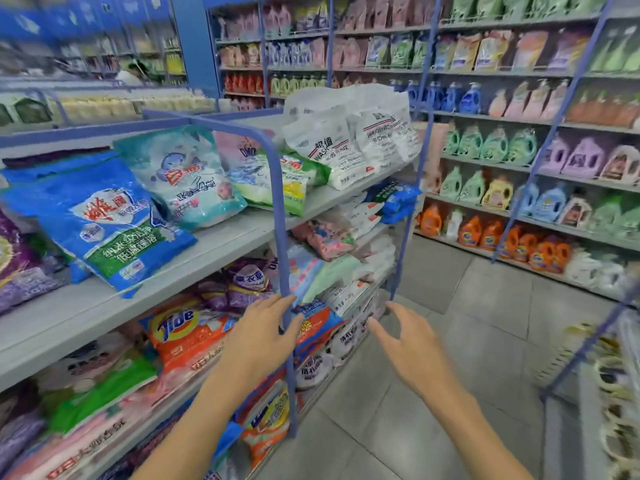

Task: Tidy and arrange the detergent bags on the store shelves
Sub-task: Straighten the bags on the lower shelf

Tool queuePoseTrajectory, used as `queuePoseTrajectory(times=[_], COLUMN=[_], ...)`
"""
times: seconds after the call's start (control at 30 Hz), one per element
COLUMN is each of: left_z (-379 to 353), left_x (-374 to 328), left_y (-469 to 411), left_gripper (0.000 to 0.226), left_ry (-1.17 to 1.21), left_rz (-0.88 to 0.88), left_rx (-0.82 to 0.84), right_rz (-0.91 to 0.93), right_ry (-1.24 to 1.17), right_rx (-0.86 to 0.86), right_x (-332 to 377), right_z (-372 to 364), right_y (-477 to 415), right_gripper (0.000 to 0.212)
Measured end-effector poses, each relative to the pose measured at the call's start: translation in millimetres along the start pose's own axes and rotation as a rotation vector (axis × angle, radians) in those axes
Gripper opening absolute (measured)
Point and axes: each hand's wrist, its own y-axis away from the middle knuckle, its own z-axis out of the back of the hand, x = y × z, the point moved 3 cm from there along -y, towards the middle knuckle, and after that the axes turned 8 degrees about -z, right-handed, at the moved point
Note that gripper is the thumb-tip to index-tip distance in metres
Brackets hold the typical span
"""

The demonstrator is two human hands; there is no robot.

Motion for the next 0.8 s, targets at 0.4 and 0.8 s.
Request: queuePoseTrajectory(times=[0.4,0.8], left_z=[-56,-136], left_x=[-11,-1], left_y=[-181,-306], left_gripper=[0.05,0.051], left_ry=[0.027,-0.002], left_rz=[0.097,0.398], left_rx=[-0.05,-0.083], right_rz=[0.097,0.252], right_ry=[0.012,0.043], right_rx=[0.086,0.3], right_x=[-13,-39], right_z=[26,2], right_y=[-225,-432], right_gripper=[0.061,0.061])
